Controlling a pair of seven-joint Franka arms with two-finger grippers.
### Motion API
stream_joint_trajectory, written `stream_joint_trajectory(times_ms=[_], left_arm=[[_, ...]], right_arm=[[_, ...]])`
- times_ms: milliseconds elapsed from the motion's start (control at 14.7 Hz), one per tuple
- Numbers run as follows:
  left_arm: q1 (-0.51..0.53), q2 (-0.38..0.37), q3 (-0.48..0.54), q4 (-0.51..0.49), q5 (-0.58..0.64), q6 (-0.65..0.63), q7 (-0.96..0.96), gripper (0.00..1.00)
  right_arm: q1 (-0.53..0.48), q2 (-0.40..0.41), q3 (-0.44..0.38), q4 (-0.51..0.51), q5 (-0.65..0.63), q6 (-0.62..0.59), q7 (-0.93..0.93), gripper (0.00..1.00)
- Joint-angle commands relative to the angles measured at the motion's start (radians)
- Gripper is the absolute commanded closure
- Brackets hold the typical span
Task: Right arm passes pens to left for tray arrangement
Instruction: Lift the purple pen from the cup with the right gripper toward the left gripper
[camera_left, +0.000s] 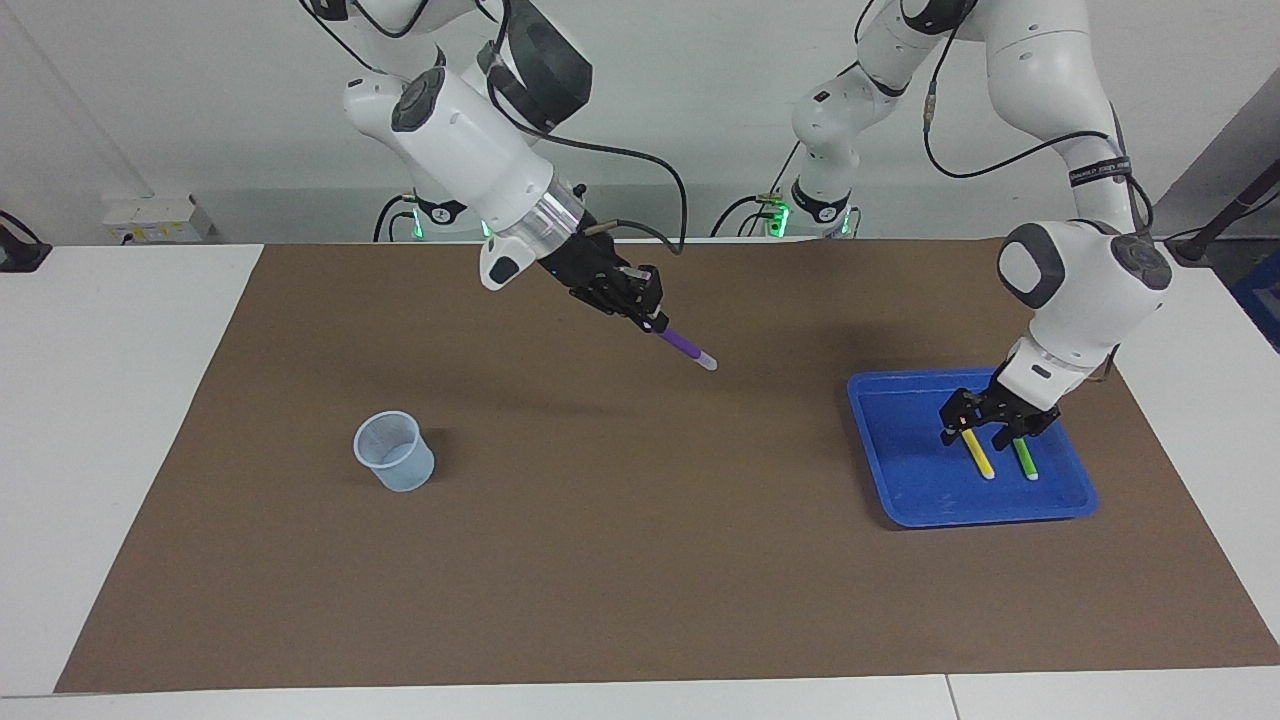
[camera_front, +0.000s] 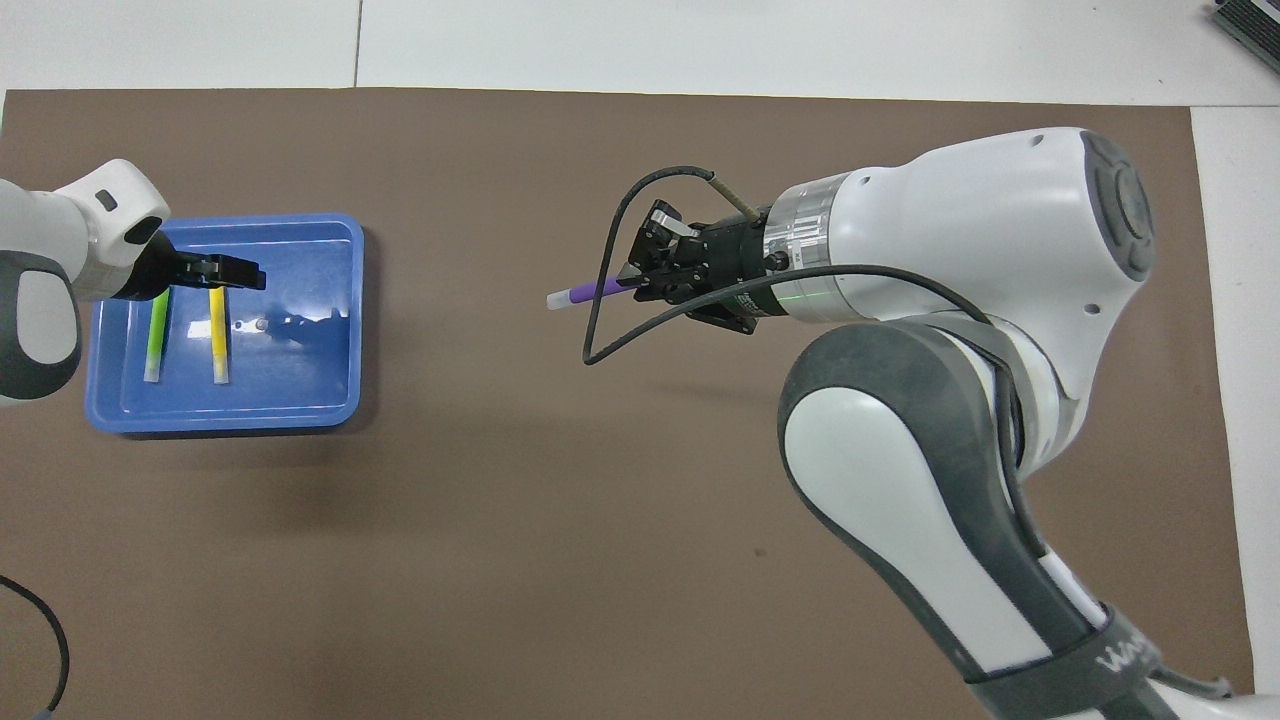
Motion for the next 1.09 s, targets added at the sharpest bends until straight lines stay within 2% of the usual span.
stream_joint_trajectory(times_ms=[0, 204, 475, 679, 1018], left_arm=[[-0.01, -0.02, 0.006, 0.066, -0.097, -0.132, 0.021, 0.13], [-0.008, -0.021, -0.011, 0.073, -0.097, -0.167, 0.089, 0.1], [-0.01, -0.026, -0.035, 0.074, -0.195, -0.15, 0.452, 0.09], [-0.01, -0.026, -0.077, 0.088, -0.2, -0.137, 0.697, 0.09], [-0.008, -0.037, -0.175, 0.09, -0.206, -0.14, 0.955, 0.09]], right_arm=[[0.035, 0.04, 0.005, -0.014, 0.023, 0.103, 0.005, 1.0], [0.046, 0.057, 0.005, -0.014, 0.023, 0.129, 0.007, 1.0], [0.099, 0.091, 0.003, -0.021, 0.023, 0.215, 0.011, 1.0], [0.106, 0.092, 0.003, -0.021, 0.023, 0.221, 0.013, 1.0], [0.156, 0.115, 0.001, -0.03, 0.02, 0.272, 0.019, 1.0]])
